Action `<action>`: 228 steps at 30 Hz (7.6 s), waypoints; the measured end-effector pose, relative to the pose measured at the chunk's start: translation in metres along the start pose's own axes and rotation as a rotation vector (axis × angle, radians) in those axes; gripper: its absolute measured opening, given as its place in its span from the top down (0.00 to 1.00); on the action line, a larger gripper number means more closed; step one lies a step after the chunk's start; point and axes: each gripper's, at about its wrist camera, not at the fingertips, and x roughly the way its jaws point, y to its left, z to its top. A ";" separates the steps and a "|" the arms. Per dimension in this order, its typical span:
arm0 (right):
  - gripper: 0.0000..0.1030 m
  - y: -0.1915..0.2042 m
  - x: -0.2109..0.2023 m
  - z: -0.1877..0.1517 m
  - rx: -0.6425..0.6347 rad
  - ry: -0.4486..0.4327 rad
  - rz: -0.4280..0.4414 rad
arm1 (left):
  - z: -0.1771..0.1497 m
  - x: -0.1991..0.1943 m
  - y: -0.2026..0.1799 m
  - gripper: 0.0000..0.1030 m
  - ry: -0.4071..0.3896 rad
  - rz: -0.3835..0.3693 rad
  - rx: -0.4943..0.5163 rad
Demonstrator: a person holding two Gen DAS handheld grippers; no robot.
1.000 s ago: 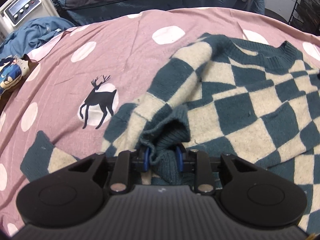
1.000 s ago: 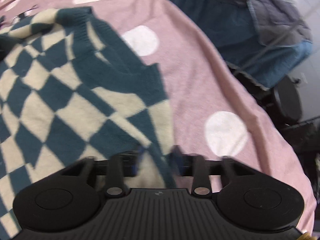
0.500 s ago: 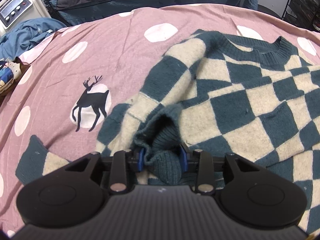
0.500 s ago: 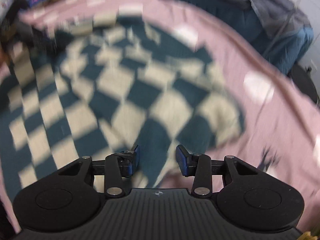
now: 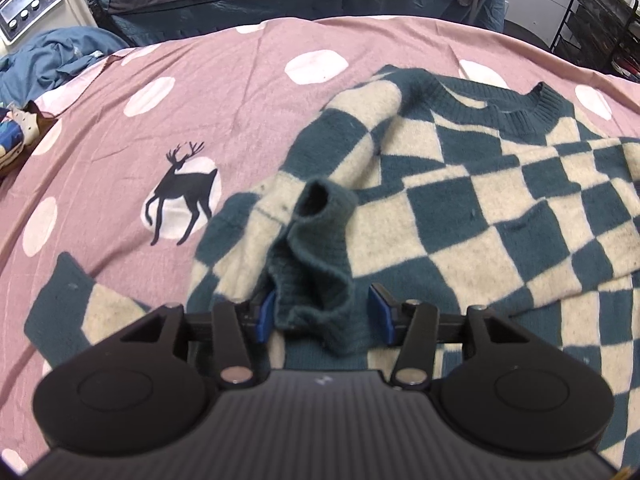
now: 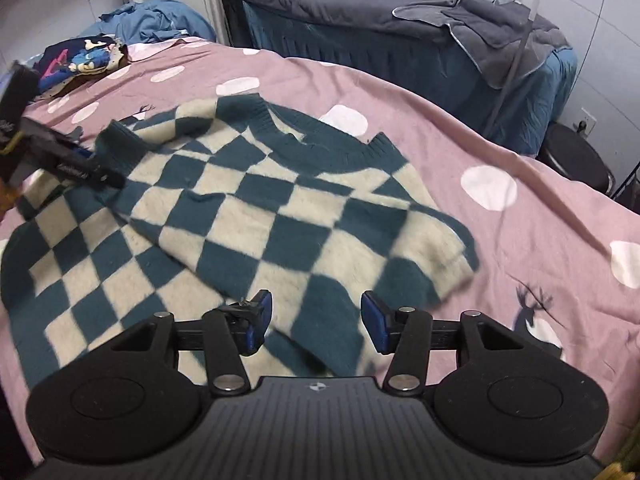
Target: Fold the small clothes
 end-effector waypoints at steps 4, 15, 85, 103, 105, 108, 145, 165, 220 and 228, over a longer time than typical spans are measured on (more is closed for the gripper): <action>0.19 0.007 0.040 -0.004 0.005 0.096 -0.021 | -0.008 -0.012 0.007 0.53 -0.017 -0.025 -0.038; 0.07 0.030 0.005 0.006 0.076 0.017 -0.019 | -0.069 -0.087 0.103 0.30 -0.198 0.116 -0.334; 0.52 0.220 0.178 0.190 -0.129 0.026 0.252 | 0.026 -0.175 0.290 0.93 -0.639 -0.077 -0.931; 0.36 0.141 0.168 0.200 0.373 -0.004 0.329 | -0.052 -0.175 0.136 0.94 -0.365 -0.357 -1.006; 0.36 0.119 0.144 0.178 0.440 0.003 0.367 | -0.057 -0.157 0.108 0.94 -0.260 -0.405 -0.969; 0.32 0.098 0.112 0.143 0.484 0.032 0.381 | -0.068 -0.140 0.073 0.89 -0.161 -0.410 -0.863; 0.91 0.174 0.026 0.209 0.064 0.242 0.919 | -0.125 -0.122 0.171 0.15 -0.137 0.164 -0.642; 0.92 -0.062 0.051 0.075 0.134 0.558 0.329 | -0.042 -0.087 0.107 0.15 -0.119 0.026 -0.375; 0.39 0.007 -0.068 -0.028 0.399 -0.132 0.229 | 0.005 -0.025 0.096 0.25 -0.080 -0.152 0.114; 0.35 0.041 -0.139 -0.083 0.311 0.184 0.613 | -0.118 -0.048 0.127 0.51 0.047 -0.196 0.132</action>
